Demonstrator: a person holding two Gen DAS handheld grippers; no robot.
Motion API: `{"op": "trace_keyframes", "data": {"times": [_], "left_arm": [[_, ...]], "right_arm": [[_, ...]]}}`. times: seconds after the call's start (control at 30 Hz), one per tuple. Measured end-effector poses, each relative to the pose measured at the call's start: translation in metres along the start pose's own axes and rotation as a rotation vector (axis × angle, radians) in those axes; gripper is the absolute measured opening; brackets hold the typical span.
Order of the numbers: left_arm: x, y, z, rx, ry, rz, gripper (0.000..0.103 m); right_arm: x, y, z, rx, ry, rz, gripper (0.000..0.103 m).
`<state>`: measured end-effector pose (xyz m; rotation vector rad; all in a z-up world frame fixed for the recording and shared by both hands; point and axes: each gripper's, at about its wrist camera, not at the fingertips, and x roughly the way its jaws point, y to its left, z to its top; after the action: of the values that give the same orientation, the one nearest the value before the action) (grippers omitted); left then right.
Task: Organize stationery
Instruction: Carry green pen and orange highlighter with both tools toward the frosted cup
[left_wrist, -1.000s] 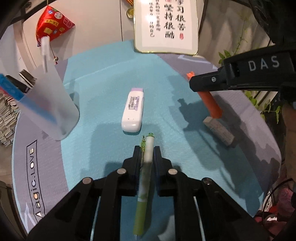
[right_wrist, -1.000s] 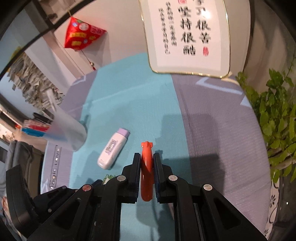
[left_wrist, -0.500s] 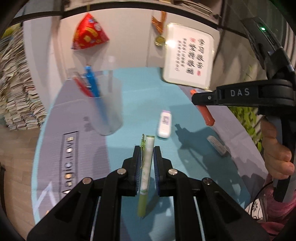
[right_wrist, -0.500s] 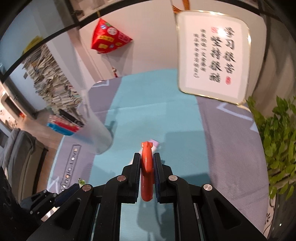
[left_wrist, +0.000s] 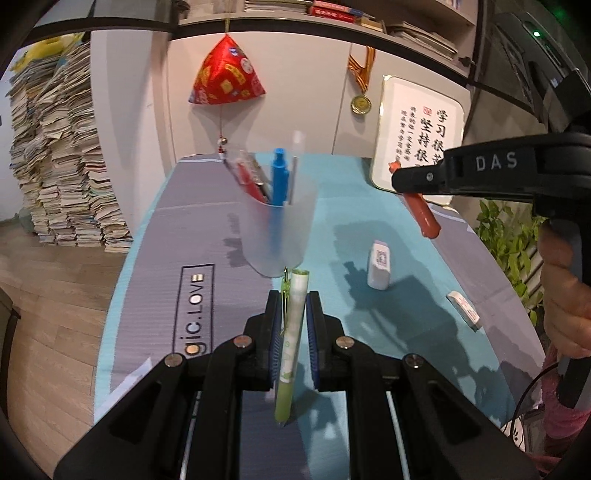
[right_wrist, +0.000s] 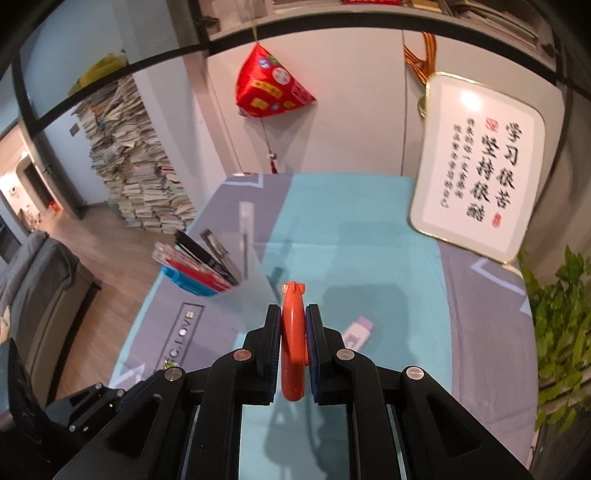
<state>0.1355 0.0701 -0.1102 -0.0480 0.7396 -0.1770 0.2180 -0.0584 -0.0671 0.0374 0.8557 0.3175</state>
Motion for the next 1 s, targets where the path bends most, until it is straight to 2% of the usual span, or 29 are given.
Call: {"op": "trace_keyframes", "data": {"times": [0.17, 0.53, 0.8, 1.0], "left_arm": [[-0.004, 0.014, -0.002, -0.024, -0.023, 0.055, 0.011], [-0.015, 0.033, 0.001, -0.056, -0.067, 0.097, 0.011], [-0.015, 0.040, 0.004, -0.066, -0.077, 0.103, 0.011], [-0.012, 0.041, 0.005, -0.066, -0.072, 0.097, 0.011]], "right_arm": [[0.004, 0.015, 0.013, -0.024, -0.027, 0.022, 0.013], [0.043, 0.045, 0.058, -0.047, -0.084, 0.044, 0.013], [0.079, 0.046, 0.049, -0.034, -0.037, 0.078, 0.013], [0.081, 0.039, 0.042, -0.019, -0.032, 0.088, 0.013]]}}
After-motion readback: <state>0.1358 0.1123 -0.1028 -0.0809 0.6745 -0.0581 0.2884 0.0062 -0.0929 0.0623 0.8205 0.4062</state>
